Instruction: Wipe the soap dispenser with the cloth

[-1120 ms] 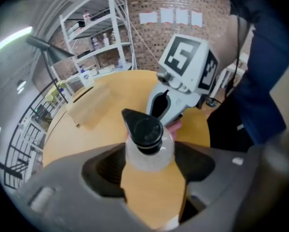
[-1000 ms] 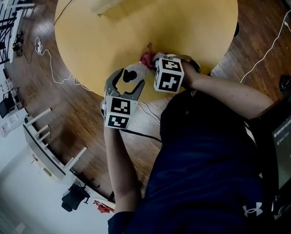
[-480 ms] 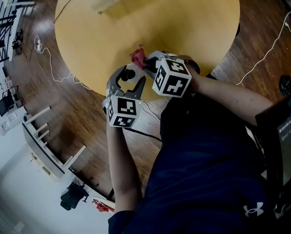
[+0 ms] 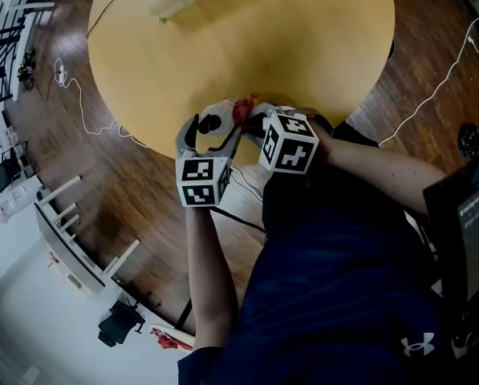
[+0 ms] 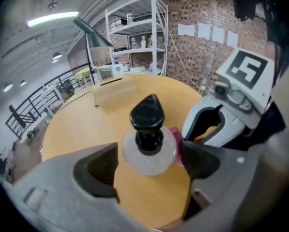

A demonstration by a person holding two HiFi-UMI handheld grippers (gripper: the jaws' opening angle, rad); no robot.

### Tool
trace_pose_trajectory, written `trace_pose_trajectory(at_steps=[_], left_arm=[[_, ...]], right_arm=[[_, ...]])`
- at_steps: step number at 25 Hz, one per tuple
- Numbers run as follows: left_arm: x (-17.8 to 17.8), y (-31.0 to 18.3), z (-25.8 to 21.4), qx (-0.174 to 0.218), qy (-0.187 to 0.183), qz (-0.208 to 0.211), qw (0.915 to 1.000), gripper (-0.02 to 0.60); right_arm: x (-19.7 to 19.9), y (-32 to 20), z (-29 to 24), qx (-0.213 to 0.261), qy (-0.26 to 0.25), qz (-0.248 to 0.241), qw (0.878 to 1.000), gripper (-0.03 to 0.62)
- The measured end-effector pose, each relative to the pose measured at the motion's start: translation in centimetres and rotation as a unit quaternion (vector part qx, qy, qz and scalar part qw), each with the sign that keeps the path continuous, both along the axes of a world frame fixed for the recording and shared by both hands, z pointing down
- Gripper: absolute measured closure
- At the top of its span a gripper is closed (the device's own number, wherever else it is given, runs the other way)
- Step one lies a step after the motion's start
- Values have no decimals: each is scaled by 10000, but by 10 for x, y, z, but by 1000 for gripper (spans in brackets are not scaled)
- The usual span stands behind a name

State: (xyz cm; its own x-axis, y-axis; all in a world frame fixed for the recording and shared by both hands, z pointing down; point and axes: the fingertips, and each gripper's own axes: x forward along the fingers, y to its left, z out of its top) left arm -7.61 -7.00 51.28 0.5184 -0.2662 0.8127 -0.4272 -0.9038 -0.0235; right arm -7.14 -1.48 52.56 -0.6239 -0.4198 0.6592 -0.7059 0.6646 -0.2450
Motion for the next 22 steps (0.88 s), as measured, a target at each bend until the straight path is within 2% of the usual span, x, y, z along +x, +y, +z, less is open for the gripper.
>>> trace_pose_trajectory(at_steps=[3,5,8,11,17,22], left_arm=[[10,-2,15,-109,-19,-67,9999,192],[14,-6,23,-28,-92,-82,9999,213],[16,-7,23,152,175,-259,9994,215],[21,2,24,263,479,-267,9981,215],[30,-1,12,216,930,-92,9954,216],[11,-23,29,139,1246,9,9921,216]], right_arm=[[24,-8,12,-121,137,374,9991,536],[45,-13,22,-243,270,658,9972,536],[65,-9,28,-324,402,953,9941,536],[75,7,32,-394,577,1015,9924,536],[67,16,22,-540,876,937,9903,536],[35,3,37,-574,1115,940,9876,536]])
